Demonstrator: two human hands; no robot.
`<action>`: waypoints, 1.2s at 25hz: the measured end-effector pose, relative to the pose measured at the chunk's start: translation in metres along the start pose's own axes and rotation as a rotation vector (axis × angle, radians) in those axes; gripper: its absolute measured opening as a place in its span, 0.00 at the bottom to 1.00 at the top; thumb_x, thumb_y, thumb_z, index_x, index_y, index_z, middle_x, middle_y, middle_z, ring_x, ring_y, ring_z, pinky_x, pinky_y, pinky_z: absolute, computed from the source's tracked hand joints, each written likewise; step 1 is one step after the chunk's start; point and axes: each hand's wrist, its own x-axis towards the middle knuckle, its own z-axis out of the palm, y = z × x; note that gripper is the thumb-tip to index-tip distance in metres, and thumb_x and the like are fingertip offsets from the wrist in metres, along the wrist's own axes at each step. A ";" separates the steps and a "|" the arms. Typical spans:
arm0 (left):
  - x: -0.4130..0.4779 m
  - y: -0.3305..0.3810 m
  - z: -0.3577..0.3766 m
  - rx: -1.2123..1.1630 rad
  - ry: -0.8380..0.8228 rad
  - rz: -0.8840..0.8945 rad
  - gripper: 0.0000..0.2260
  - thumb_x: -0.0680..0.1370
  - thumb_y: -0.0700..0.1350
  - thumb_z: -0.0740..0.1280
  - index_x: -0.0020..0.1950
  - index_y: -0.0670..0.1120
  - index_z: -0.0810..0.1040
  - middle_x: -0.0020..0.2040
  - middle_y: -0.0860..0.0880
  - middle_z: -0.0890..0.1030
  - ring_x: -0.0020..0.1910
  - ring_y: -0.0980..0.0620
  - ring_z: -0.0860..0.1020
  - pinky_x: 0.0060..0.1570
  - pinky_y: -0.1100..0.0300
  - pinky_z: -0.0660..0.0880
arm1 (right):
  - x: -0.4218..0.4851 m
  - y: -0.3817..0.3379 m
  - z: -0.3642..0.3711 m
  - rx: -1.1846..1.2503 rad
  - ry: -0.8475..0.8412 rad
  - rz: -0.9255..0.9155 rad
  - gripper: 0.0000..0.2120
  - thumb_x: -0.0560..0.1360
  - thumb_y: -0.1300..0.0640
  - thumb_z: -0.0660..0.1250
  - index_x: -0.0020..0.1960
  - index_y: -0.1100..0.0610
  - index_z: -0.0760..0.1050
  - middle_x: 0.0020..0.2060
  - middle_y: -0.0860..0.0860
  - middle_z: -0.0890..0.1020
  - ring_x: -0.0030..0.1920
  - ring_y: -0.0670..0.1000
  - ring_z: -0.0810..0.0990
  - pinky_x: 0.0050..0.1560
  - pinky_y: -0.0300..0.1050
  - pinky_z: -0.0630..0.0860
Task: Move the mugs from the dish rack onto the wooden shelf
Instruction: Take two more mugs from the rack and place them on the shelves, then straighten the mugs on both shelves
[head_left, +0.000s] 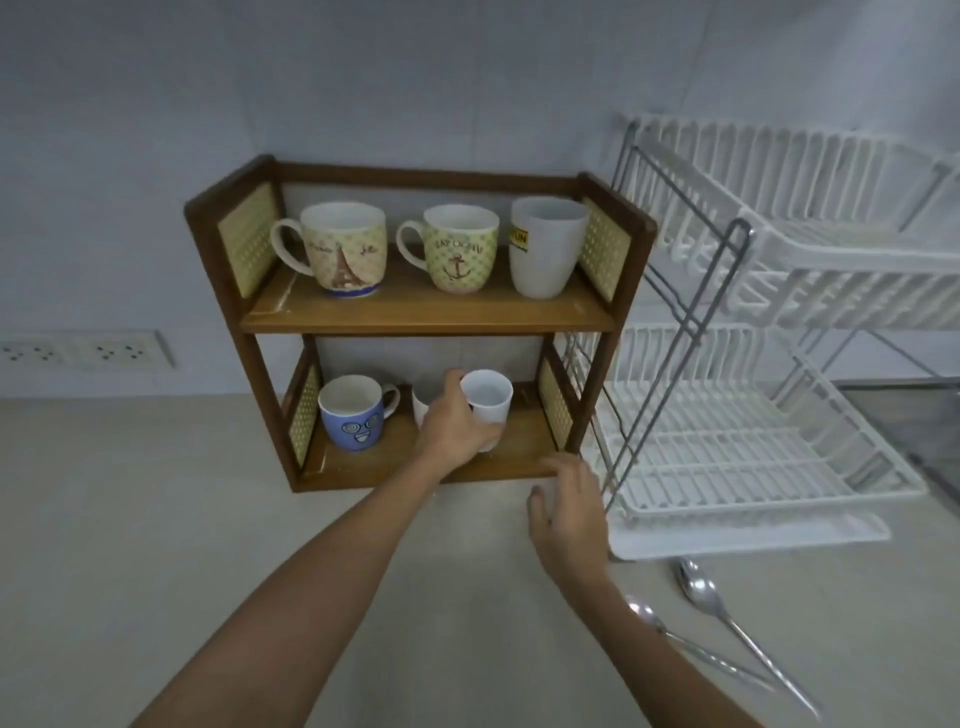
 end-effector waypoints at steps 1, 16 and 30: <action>0.004 0.002 0.005 0.011 -0.015 -0.002 0.35 0.65 0.48 0.78 0.66 0.48 0.64 0.62 0.45 0.76 0.60 0.44 0.75 0.56 0.51 0.74 | -0.024 0.012 0.014 -0.087 -0.203 0.083 0.21 0.74 0.55 0.62 0.66 0.60 0.69 0.65 0.57 0.73 0.66 0.58 0.69 0.65 0.49 0.67; 0.048 -0.005 0.084 0.020 -0.023 -0.096 0.35 0.65 0.46 0.79 0.65 0.41 0.65 0.63 0.41 0.75 0.62 0.41 0.74 0.58 0.50 0.73 | -0.071 0.046 0.058 -0.411 -0.517 0.075 0.38 0.74 0.37 0.47 0.77 0.55 0.45 0.78 0.51 0.48 0.77 0.52 0.42 0.71 0.52 0.32; 0.035 -0.016 0.053 0.042 -0.221 0.002 0.32 0.71 0.39 0.73 0.71 0.43 0.62 0.67 0.43 0.74 0.64 0.43 0.73 0.62 0.48 0.72 | -0.071 0.046 0.058 -0.410 -0.529 0.085 0.38 0.74 0.36 0.46 0.77 0.55 0.47 0.78 0.51 0.49 0.77 0.52 0.43 0.72 0.49 0.34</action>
